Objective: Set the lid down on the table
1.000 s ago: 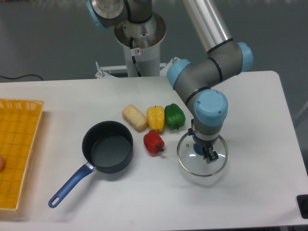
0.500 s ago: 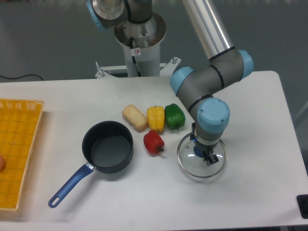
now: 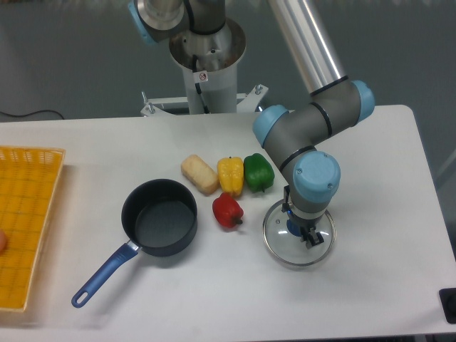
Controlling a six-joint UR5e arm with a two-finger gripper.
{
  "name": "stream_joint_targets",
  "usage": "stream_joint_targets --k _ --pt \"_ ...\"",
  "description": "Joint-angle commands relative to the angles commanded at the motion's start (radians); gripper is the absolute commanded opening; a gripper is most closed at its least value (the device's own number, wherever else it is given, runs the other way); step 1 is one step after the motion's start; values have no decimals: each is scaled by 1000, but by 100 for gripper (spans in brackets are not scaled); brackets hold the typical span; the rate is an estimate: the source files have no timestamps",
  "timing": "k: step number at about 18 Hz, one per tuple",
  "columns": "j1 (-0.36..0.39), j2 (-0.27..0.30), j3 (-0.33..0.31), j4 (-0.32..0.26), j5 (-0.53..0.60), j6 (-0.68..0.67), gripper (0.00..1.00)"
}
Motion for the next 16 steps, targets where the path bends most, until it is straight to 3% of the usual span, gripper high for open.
stream_joint_targets --k 16 --pt "-3 -11 -3 6 -34 -32 62"
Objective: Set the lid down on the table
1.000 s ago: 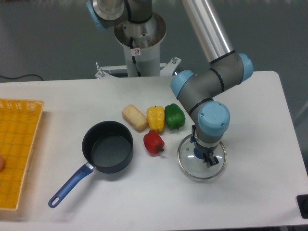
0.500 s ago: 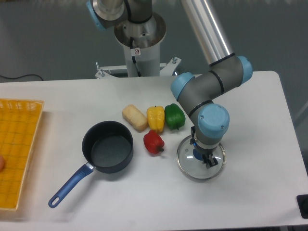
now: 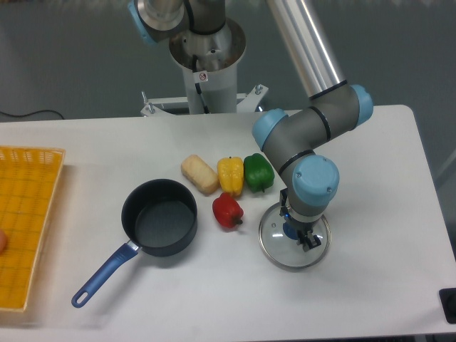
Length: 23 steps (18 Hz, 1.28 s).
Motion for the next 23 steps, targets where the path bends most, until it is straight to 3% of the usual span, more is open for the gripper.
stream_joint_targets --k 17,18,20,23 --pt "0 -5 -8 28 -12 -14 63" --pt "2 -5 -8 28 -12 -12 64" --pt "0 -5 -8 28 -12 -9 78" --pt "0 -6 -8 28 -12 -11 79"
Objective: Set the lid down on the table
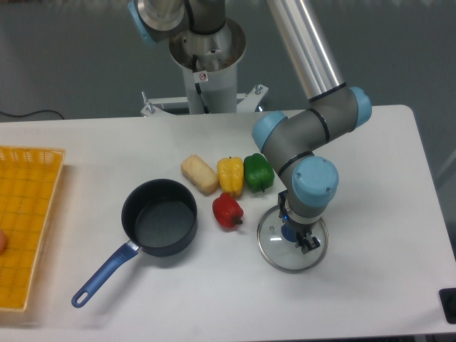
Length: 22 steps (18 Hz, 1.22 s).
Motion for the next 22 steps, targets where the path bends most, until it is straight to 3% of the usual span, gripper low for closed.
stream_joint_targets --k 4,6,9,17,20,22 --pt "0 2 0 0 0 0 80" --pt "0 2 0 2 2 6 98" --pt "-2 15 0 0 2 2 100" --pt "0 164 -97 -6 21 11 100" --pt "-9 245 -104 -14 28 12 100" --pt "-20 284 -106 -72 26 12 100"
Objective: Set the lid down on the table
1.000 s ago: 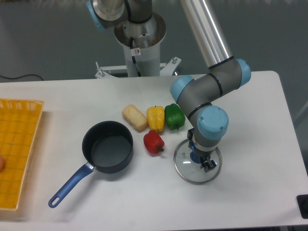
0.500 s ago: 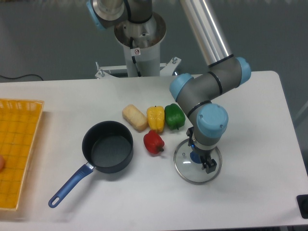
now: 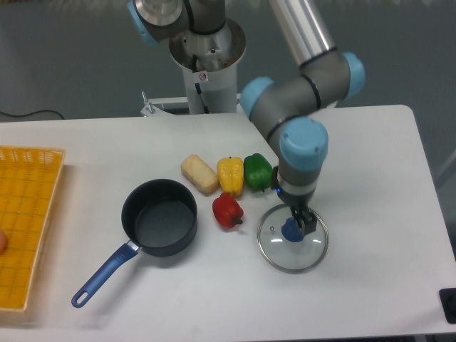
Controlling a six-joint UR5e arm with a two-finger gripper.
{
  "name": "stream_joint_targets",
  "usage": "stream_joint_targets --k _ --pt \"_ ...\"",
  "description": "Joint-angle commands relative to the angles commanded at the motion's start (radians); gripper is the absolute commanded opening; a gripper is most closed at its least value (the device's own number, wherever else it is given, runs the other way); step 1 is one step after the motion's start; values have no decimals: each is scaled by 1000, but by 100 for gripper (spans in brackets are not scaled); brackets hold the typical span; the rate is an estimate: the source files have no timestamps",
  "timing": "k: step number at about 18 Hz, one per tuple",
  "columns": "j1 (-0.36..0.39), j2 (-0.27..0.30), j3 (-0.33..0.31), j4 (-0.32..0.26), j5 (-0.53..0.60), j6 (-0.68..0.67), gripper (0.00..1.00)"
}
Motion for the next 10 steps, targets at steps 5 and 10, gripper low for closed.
stream_joint_targets --k 5,10 --pt "1 17 55 -198 -2 2 100" --pt "-5 8 86 -195 -9 3 100"
